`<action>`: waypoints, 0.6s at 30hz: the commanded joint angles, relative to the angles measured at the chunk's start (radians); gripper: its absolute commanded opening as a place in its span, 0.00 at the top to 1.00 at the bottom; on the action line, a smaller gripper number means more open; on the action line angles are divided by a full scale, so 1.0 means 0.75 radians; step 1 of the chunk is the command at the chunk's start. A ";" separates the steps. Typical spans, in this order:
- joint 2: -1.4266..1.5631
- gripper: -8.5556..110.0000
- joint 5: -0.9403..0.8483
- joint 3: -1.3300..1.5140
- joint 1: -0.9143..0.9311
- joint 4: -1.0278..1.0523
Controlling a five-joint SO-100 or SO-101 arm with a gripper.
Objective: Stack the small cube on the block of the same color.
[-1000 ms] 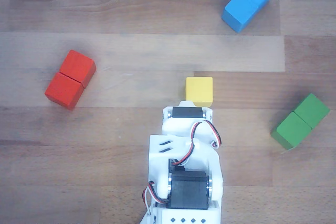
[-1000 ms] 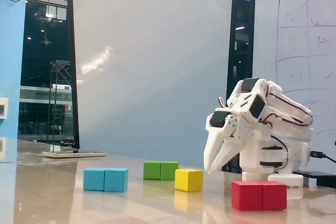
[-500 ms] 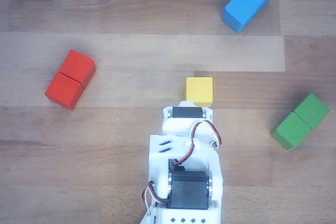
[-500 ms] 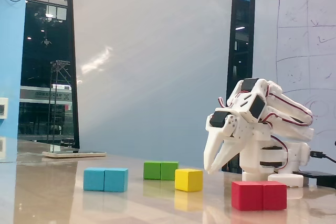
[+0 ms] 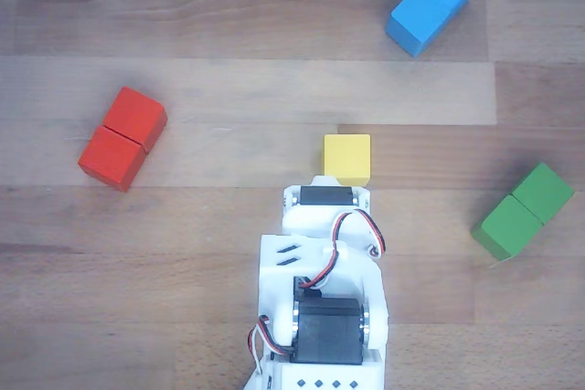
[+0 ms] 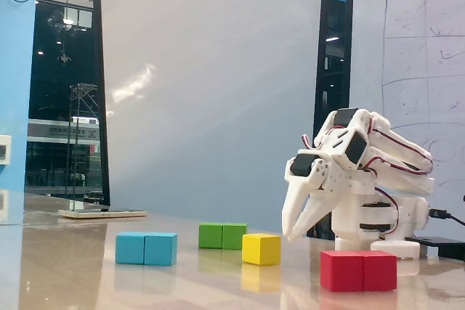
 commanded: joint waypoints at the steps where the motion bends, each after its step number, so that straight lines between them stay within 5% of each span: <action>1: 0.041 0.93 0.004 -0.086 0.008 0.020; 11: 0.016 0.93 -0.010 -0.115 0.025 0.000; 18: -0.358 0.92 -0.012 -0.530 0.022 0.000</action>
